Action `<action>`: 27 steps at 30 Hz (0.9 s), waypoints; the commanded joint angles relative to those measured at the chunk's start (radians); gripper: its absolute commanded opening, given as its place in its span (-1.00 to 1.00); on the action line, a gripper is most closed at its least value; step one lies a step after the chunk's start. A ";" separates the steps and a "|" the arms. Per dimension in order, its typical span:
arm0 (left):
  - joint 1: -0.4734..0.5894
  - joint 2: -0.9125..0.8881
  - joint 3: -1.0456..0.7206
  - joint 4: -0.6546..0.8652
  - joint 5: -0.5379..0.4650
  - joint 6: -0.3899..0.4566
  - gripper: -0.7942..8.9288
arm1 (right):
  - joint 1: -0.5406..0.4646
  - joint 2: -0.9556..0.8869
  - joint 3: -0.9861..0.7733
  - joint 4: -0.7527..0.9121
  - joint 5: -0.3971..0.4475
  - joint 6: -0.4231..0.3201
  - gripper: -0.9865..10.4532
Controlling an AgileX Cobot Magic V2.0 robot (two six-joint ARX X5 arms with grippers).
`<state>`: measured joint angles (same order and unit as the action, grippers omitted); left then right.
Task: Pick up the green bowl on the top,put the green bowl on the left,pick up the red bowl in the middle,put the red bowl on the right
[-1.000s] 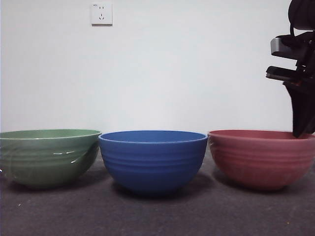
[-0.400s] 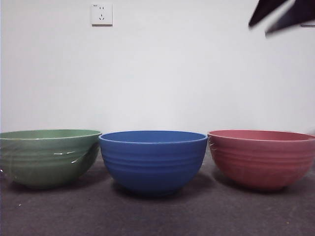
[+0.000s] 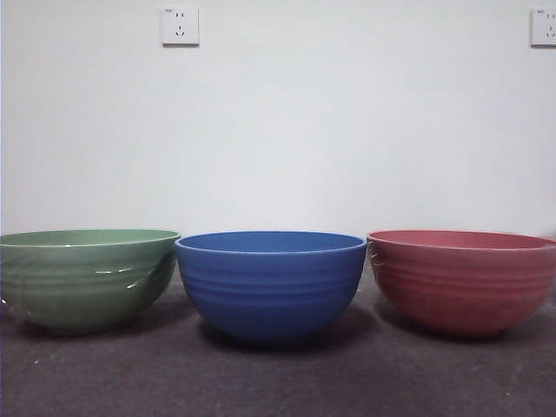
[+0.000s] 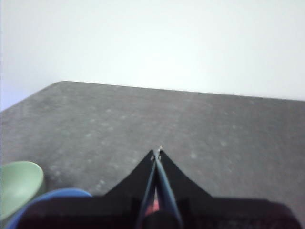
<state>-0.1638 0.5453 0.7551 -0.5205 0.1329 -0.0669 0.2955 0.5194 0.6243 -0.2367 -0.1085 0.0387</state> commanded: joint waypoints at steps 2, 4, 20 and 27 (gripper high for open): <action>-0.001 -0.100 -0.121 0.019 -0.003 0.015 -0.85 | 0.002 -0.116 -0.106 0.010 0.010 0.025 -0.85; 0.000 -0.106 -0.129 -0.003 -0.001 0.008 -0.85 | 0.002 -0.122 -0.106 -0.008 0.011 0.039 -0.82; -0.005 -0.093 -0.129 -0.050 0.000 0.008 -0.85 | 0.002 -0.114 -0.106 -0.148 0.011 0.031 -0.82; 0.012 -0.270 -0.132 -0.085 -0.023 0.094 -0.85 | 0.002 -0.114 -0.106 -0.197 0.011 0.031 -0.82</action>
<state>-0.1608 0.3157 0.6292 -0.6132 0.1135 -0.0174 0.2955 0.4046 0.5232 -0.4347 -0.1009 0.0605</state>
